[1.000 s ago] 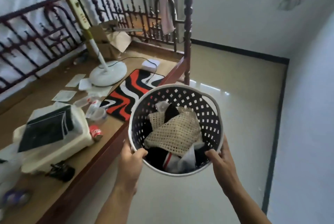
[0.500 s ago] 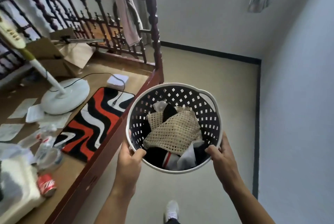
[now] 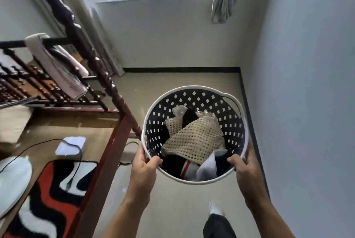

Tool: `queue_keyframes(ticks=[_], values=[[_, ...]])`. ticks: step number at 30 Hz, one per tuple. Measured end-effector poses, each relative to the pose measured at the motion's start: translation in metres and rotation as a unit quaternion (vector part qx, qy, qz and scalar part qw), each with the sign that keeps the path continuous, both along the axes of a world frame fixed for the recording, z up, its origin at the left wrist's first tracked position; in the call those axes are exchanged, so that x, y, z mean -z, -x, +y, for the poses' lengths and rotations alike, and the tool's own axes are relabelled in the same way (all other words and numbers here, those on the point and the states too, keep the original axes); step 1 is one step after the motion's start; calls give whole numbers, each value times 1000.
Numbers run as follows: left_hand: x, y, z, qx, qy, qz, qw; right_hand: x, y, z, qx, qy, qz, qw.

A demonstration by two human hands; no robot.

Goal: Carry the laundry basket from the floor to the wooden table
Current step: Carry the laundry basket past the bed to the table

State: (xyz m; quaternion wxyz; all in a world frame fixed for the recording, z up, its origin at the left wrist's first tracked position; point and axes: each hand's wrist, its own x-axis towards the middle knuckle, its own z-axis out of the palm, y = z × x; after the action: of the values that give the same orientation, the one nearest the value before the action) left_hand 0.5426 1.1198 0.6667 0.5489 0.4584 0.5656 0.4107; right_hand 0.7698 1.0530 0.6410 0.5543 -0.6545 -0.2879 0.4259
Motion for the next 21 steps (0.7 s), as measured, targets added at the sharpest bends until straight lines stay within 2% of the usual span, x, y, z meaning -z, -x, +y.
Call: queue_keyframes(ticks=[4,8,14,21], values=[[-9,-38,80,-15,3,0,1000,-7,-41,88,-5,-11,3,1000],[-14,-54,151,-67,11,-12,998,-17,-64,182,-59,-8,-13,998],[1,-52,261,-172,21,-30,984,-13,-66,335,-153,3,-50,987],[12,-45,437,-222,12,-51,974,-8,-51,523,-176,-11,-55,983]])
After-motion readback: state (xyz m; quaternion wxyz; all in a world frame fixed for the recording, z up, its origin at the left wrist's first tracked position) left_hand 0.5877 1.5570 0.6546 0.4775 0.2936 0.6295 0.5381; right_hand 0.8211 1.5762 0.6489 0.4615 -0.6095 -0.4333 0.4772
